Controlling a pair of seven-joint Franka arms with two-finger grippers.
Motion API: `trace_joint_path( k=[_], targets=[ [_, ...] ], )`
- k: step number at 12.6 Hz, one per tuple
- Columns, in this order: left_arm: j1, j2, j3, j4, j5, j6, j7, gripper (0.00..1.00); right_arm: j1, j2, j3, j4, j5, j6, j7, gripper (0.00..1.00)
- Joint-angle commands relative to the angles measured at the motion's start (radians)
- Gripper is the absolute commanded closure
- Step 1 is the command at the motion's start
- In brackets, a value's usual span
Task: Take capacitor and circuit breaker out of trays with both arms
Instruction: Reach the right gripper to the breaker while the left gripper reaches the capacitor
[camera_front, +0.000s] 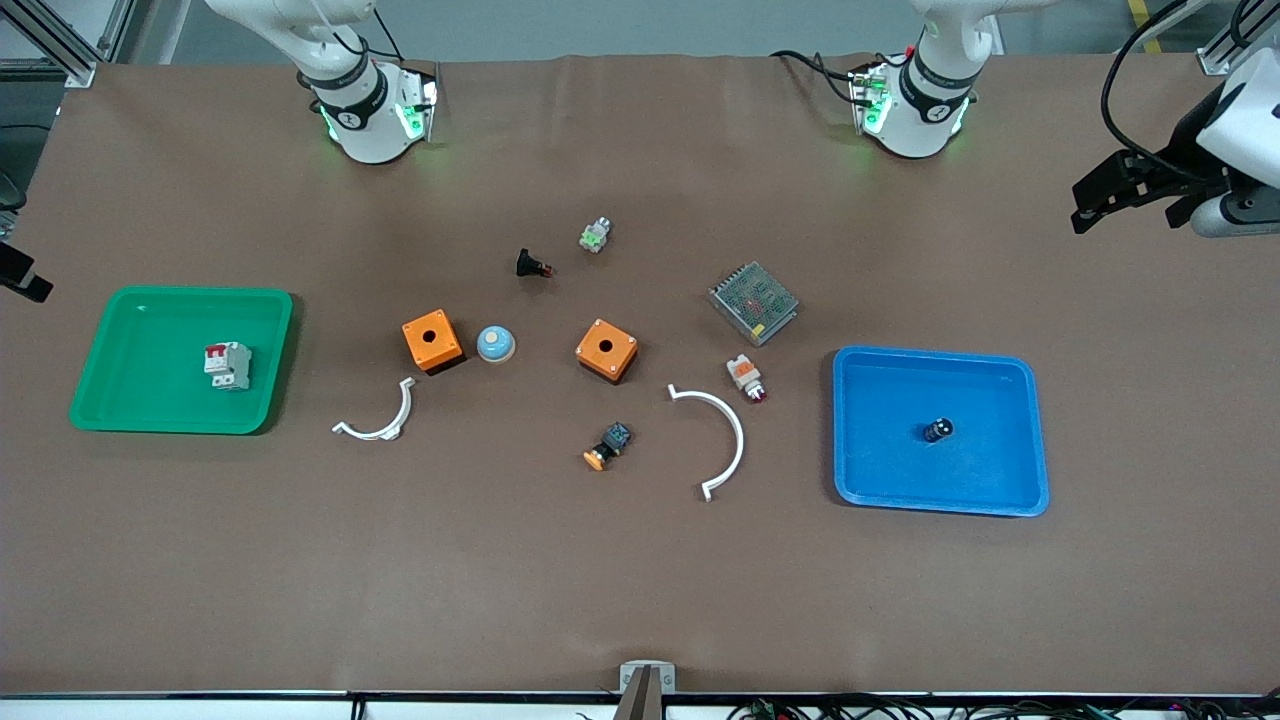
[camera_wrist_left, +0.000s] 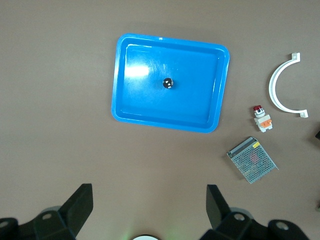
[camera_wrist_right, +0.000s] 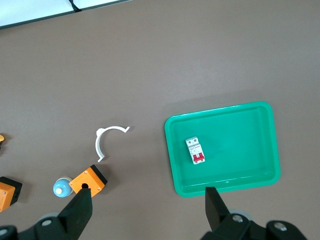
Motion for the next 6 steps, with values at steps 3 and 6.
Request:
trace_joint_path(
  k=[3, 6],
  targets=[
    [0.010, 0.031, -0.001, 0.028, -0.004, -0.025, 0.030, 0.00, -0.002, -0.022, 0.000, -0.025, -0.005, -0.004, 0.008, 0.00],
    [0.012, 0.141, 0.008, 0.056, 0.013, -0.013, 0.029, 0.00, -0.013, -0.022, 0.000, -0.130, -0.005, 0.066, 0.006, 0.00]
  ],
)
